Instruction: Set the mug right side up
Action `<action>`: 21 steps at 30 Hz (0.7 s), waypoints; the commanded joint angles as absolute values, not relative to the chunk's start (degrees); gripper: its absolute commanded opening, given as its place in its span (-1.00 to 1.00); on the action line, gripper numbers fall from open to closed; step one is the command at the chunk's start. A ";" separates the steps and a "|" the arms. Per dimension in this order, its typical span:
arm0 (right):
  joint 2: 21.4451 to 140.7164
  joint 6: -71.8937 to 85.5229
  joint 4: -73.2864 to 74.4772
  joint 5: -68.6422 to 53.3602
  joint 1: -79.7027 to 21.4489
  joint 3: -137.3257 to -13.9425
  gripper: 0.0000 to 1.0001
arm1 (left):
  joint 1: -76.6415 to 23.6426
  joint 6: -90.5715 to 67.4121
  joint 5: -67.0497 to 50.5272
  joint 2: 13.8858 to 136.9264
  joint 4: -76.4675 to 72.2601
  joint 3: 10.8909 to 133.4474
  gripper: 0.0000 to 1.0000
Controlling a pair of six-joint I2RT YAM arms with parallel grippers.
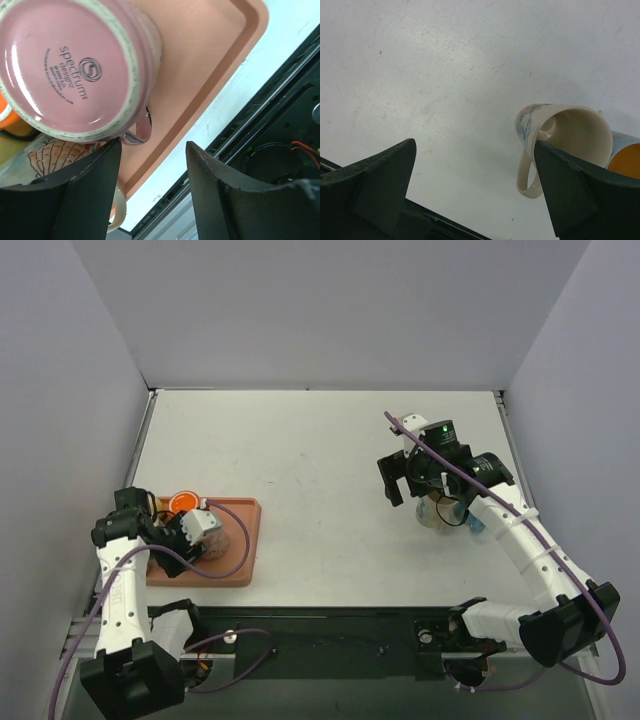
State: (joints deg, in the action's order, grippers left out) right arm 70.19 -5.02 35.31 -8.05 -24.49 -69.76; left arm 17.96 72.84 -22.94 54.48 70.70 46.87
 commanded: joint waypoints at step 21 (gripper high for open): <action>72.51 -6.68 36.74 -10.99 -24.96 -71.19 0.96 | 18.10 59.64 -24.33 48.96 57.36 40.68 0.24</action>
